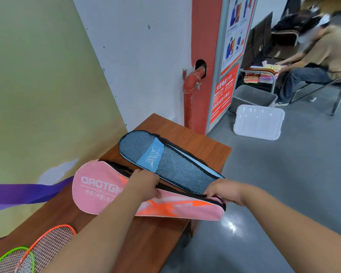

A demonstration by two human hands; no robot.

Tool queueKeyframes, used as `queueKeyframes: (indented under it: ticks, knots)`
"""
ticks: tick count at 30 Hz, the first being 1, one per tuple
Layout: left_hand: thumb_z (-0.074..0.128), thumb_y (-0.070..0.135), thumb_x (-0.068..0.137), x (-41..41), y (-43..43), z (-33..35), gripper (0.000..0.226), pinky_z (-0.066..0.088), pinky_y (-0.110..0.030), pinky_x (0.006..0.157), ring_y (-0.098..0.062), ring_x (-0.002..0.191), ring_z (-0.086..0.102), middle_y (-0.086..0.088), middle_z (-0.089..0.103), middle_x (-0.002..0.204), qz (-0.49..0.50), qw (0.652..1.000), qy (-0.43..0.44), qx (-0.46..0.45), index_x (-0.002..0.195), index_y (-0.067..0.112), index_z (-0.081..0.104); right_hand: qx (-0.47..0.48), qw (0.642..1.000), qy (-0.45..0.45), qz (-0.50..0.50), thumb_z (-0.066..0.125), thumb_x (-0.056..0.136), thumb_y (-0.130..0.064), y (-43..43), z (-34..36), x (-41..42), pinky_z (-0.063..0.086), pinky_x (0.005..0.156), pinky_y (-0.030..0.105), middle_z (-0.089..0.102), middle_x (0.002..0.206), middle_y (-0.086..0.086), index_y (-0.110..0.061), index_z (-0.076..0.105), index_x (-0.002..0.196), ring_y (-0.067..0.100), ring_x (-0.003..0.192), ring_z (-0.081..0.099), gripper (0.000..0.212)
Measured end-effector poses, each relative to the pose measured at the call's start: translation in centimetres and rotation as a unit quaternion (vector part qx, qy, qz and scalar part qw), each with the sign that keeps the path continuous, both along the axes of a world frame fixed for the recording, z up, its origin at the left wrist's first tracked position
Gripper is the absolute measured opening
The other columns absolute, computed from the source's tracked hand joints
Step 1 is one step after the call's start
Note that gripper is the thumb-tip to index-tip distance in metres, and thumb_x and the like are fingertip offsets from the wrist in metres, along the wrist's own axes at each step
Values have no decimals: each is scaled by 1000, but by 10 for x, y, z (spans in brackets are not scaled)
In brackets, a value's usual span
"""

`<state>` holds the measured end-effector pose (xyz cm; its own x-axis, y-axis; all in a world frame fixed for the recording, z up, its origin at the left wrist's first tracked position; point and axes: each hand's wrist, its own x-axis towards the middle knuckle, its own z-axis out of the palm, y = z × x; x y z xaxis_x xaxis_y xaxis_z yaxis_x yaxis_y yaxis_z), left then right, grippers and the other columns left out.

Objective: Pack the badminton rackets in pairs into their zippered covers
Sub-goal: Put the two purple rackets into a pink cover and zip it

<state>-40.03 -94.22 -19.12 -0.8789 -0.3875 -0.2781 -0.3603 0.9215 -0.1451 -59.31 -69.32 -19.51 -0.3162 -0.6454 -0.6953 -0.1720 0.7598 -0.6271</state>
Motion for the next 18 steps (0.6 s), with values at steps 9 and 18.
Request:
queueKeyframes:
  ticks: [9, 18]
  knots:
    - [74, 53, 75, -3, -3, -1, 37, 50, -37, 76, -25, 104, 64, 3, 66, 105, 55, 994, 51, 82, 95, 24, 62, -77, 936, 294, 178, 64, 96, -26, -61, -25, 8, 55, 76, 38, 74, 85, 5, -17, 74, 90, 28, 86, 68, 15]
    - [57, 33, 76, 117, -104, 31, 29, 37, -39, 89, -18, 116, 53, 13, 69, 115, 122, 989, -41, -69, 105, 33, 62, -138, 914, 374, 75, 70, 91, -19, -43, -38, -36, 55, 83, 29, 82, 105, -19, -56, 80, 111, 12, 98, 73, 44]
